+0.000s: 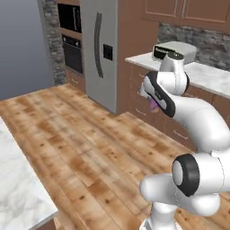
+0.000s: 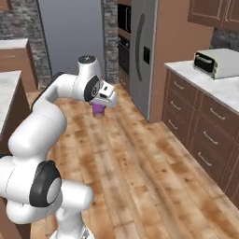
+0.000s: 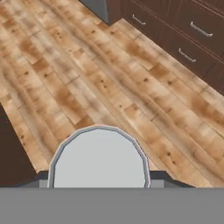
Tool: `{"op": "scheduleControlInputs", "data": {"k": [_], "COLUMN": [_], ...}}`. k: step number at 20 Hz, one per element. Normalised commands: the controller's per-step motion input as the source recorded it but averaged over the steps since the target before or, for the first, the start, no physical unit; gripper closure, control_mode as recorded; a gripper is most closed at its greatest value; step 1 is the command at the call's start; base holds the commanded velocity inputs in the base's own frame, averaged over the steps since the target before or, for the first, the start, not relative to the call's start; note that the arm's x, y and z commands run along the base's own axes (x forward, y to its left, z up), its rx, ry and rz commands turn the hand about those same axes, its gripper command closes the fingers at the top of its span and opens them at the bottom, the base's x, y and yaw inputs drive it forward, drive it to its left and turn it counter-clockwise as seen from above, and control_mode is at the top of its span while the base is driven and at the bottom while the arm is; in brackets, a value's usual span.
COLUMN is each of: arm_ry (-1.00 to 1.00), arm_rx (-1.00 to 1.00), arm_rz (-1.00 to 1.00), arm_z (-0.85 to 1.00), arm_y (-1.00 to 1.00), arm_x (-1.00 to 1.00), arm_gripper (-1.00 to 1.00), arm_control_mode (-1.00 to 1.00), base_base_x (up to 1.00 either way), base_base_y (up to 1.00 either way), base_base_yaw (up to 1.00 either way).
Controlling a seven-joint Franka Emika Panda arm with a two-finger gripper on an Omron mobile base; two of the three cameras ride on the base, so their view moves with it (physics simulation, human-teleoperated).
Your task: Four empty soda cans are scattered around the kitchen. Gather all the cans and cluster them next to the stove for recycling.
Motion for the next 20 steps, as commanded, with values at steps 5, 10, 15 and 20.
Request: {"op": "scheduleControlInputs", "data": {"k": [5, 10, 15, 20], "arm_ry": [0.00, 0.00, 0.00, 0.00], "arm_rx": [0.00, 0.00, 0.00, 0.00], "arm_rz": [0.00, 0.00, 0.00, 0.00], "arm_z": [0.00, 0.00, 0.00, 0.00], "arm_y": [0.00, 0.00, 0.00, 0.00], "arm_x": [0.00, 0.00, 0.00, 0.00], "arm_gripper": [1.00, 1.00, 1.00, 1.00], "arm_control_mode": [1.00, 1.00, 1.00, 1.00], "base_base_x": [1.00, 1.00, 1.00, 1.00], "base_base_y": [-0.08, -0.14, -0.30, -0.21], "base_base_yaw": [0.61, 0.58, 0.39, 0.24]}}
